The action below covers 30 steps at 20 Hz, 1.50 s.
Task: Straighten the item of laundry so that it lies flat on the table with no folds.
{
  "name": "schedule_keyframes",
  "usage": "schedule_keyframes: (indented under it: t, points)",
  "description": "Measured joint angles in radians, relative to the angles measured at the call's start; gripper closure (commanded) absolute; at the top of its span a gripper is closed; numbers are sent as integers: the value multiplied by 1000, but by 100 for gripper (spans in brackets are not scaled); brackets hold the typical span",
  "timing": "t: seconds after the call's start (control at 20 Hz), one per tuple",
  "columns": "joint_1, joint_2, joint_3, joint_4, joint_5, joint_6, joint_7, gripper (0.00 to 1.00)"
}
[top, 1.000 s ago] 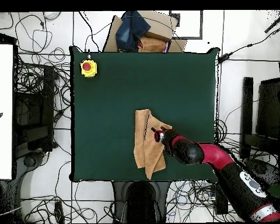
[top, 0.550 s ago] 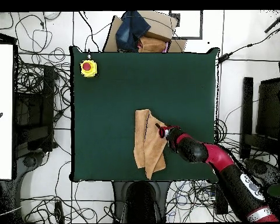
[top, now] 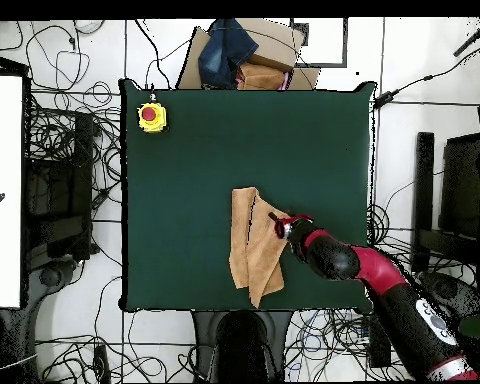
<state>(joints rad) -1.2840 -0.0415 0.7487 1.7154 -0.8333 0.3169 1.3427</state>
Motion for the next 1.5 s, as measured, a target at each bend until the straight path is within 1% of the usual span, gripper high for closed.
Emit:
schedule_keyframes:
  t: [0.35, 0.65, 0.9, 1.0, 1.5]
  points:
    - [-6, -93, 0, 32, 0, 0, 0, 0]
    - [-35, -123, -1, 32, 0, 0, 0, 0]
    - [-33, -106, -19, 32, -23, 0, 0, 0]
    - [-31, -76, -32, 32, -50, 0, 0, 0]
    - [-13, -2, -88, 32, -116, -48, 0, 0]
